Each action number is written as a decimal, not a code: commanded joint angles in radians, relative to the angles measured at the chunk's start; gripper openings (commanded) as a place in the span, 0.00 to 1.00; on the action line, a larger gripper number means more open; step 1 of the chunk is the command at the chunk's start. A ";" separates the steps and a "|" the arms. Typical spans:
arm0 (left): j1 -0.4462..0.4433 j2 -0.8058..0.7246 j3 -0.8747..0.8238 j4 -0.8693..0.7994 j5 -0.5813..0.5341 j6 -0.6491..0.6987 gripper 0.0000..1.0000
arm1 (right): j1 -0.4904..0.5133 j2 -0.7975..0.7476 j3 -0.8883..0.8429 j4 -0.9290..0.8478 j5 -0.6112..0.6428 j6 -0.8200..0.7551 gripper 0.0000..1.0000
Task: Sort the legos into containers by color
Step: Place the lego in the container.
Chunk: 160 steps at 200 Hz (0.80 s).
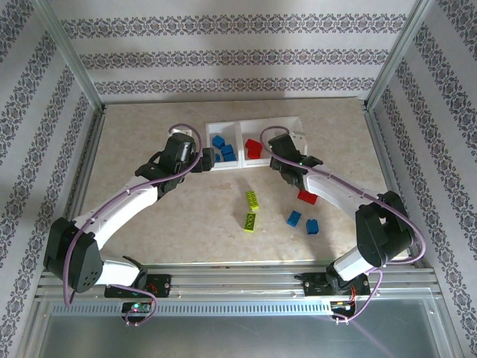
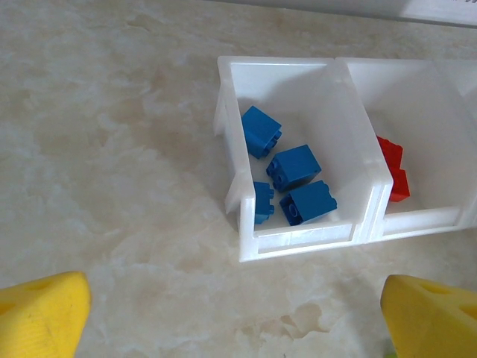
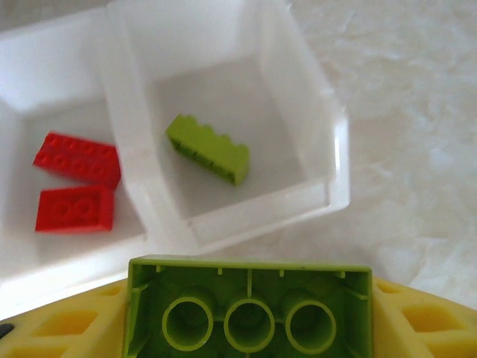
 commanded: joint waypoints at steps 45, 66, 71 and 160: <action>0.015 -0.024 -0.011 -0.017 -0.021 -0.015 1.00 | -0.118 0.147 0.140 -0.001 -0.073 -0.083 0.51; 0.016 -0.024 -0.011 -0.017 -0.023 -0.011 1.00 | -0.132 0.205 0.189 -0.010 -0.085 -0.098 0.53; 0.015 -0.025 -0.013 -0.016 -0.023 -0.012 1.00 | -0.135 0.218 0.201 -0.014 -0.089 -0.101 0.53; 0.015 -0.021 -0.014 -0.020 -0.007 -0.012 1.00 | -0.157 0.307 0.283 -0.044 -0.101 -0.118 0.72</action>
